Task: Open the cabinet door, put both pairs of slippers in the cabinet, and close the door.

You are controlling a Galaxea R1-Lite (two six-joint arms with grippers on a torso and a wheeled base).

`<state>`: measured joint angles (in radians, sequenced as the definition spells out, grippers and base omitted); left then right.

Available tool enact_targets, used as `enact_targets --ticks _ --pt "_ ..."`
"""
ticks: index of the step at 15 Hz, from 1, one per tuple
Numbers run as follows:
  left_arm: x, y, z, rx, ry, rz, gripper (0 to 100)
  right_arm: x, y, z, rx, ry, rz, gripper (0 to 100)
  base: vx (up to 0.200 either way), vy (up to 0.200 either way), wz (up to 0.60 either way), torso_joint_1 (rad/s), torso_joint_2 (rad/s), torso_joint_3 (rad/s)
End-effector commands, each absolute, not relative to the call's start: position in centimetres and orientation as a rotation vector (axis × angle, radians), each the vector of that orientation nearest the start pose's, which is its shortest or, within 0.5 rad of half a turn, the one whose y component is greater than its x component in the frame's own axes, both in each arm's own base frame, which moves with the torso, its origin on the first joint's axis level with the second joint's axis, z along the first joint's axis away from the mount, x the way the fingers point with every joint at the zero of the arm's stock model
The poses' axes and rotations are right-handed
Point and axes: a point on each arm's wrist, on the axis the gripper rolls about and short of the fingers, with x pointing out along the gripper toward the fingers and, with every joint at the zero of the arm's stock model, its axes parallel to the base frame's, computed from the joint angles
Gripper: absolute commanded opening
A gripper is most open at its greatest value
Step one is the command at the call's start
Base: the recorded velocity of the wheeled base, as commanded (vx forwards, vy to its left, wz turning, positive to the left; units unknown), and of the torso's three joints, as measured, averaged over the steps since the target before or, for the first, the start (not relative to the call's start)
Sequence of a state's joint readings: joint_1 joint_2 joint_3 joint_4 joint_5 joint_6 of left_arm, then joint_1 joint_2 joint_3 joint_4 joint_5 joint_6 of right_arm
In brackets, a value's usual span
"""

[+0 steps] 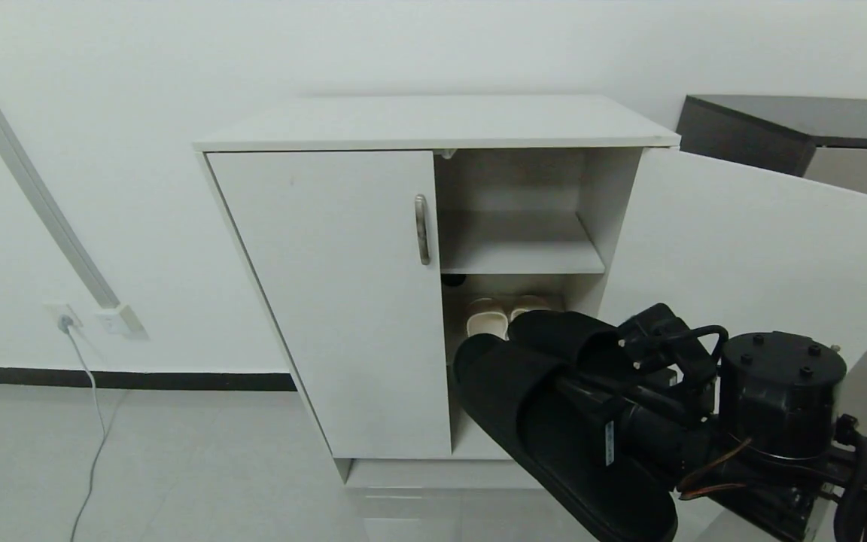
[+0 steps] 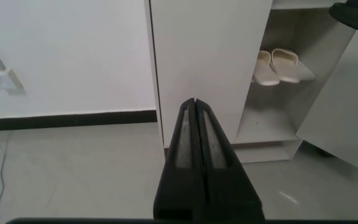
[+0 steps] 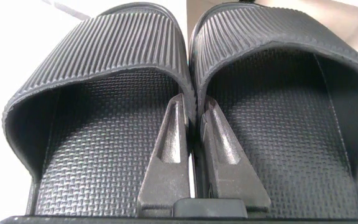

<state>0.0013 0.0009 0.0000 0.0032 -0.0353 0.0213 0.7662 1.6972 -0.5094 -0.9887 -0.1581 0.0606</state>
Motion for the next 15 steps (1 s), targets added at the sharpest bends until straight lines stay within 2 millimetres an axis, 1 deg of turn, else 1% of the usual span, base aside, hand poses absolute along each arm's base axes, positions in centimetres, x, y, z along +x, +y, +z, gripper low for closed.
enact_targets --ticks 1,3,4,6,7,13,15 --pt "-2.3 -0.1 7.5 0.021 0.004 -0.034 0 20.9 18.7 13.5 -0.037 0.221 0.574 0 0.000 0.000 0.00 -0.080 0.45 0.383" --pt "-2.3 -0.1 7.5 0.021 0.004 -0.034 0 21.8 18.7 13.0 -0.034 0.220 0.552 0 0.000 0.000 0.00 -0.037 0.44 0.386" --pt "-2.3 -0.1 7.5 0.020 0.004 -0.034 0 22.4 19.1 12.5 -0.030 0.210 0.544 0 0.000 0.000 0.00 -0.027 0.43 0.393" --pt "-2.3 -0.1 7.5 0.021 0.004 -0.034 0 22.8 19.4 11.9 -0.028 0.205 0.539 0 0.000 0.000 0.00 -0.007 0.39 0.376" --pt "-2.3 -0.1 7.5 0.021 0.004 -0.034 0 22.9 19.5 11.8 -0.028 0.202 0.538 0 0.000 0.000 0.00 0.002 0.19 0.183" --pt "-2.3 -0.1 7.5 0.028 0.004 -0.037 0 23.1 19.6 11.6 -0.037 0.202 0.537 0 0.000 0.000 0.00 0.000 0.03 0.035" --pt "-2.3 -0.1 7.5 0.029 0.004 -0.035 0 23.6 20.6 11.4 -0.039 0.153 0.493 0 0.000 0.000 0.00 0.000 0.00 0.000"
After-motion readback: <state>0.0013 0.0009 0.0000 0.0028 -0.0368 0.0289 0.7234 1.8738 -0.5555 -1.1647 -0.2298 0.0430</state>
